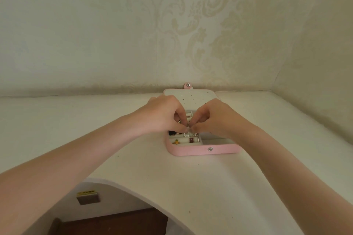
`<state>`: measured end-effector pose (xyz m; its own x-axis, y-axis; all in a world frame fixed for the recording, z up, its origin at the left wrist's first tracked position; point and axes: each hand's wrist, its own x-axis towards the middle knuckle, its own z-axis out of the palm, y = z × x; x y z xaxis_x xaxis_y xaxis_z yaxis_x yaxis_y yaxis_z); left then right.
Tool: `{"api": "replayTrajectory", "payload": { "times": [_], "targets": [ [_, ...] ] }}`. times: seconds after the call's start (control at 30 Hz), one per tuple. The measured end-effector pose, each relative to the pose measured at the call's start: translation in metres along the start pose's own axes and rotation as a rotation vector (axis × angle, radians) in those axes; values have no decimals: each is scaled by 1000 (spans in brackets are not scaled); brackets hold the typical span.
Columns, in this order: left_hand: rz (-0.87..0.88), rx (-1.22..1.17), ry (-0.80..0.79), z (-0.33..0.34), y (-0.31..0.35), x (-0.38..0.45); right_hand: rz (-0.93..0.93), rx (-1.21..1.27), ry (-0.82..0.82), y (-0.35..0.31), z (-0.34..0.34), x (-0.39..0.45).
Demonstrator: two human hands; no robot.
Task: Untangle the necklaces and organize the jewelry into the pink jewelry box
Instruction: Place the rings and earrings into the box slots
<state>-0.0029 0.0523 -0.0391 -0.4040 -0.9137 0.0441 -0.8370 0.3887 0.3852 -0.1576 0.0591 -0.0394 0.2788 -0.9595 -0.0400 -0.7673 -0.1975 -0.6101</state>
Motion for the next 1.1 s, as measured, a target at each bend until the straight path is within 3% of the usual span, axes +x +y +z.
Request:
{"api": "replayTrajectory", "payload": {
  "times": [0.27, 0.6, 0.9, 1.1],
  "targets": [
    [8, -6, -5, 0, -1, -1, 45, 212, 34, 2, 3, -4],
    [18, 12, -13, 0, -1, 0, 21, 56, 76, 0, 10, -10],
    [16, 6, -12, -1, -1, 0, 54, 95, 78, 6, 8, -10],
    [19, 21, -17, -2, -1, 0, 42, 128, -5, 9, -1, -9]
  ]
}}
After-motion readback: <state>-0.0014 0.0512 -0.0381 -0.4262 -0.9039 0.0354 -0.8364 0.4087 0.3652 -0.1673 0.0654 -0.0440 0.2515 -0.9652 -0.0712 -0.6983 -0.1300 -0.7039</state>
